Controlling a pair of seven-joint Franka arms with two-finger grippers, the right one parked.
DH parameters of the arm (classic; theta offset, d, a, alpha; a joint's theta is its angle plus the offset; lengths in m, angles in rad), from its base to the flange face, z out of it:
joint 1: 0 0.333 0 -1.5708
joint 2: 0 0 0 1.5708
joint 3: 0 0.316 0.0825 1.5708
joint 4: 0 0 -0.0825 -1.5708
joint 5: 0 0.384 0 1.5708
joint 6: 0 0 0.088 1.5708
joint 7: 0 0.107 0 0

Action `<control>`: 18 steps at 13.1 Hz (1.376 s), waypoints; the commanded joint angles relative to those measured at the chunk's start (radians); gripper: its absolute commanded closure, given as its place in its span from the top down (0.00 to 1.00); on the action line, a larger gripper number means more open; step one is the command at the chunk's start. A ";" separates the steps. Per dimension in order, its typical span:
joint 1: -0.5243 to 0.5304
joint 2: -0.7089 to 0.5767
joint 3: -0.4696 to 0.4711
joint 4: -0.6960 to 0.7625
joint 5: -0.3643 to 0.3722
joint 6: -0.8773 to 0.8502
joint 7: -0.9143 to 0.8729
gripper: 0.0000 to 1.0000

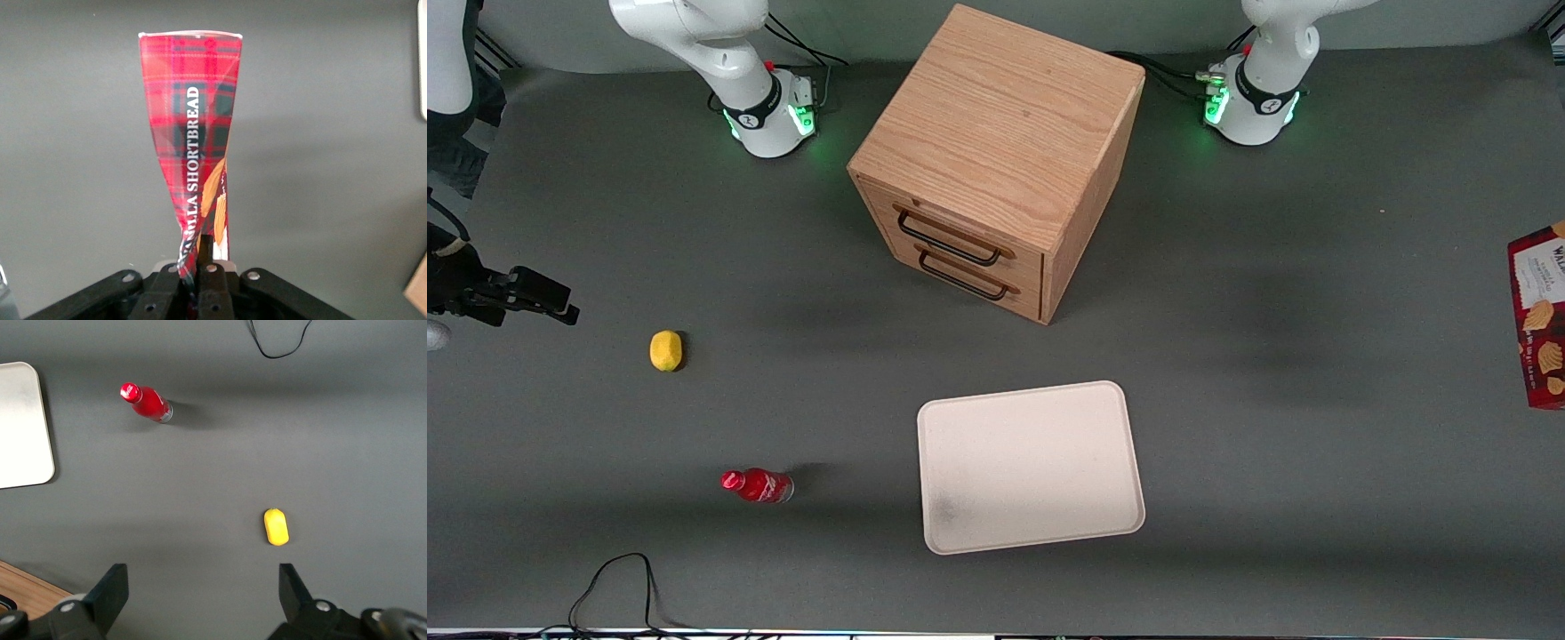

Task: Place red cookie box on tray
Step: 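Carry the held box with the left gripper over the white tray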

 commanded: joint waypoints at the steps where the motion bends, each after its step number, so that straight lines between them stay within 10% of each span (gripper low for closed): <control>1: -0.091 0.018 0.016 0.048 -0.003 -0.029 -0.145 0.00; 9: -0.344 0.338 -0.134 0.358 -0.003 0.075 -0.676 0.00; 18: -0.516 0.643 -0.123 0.367 0.003 0.466 -0.868 0.00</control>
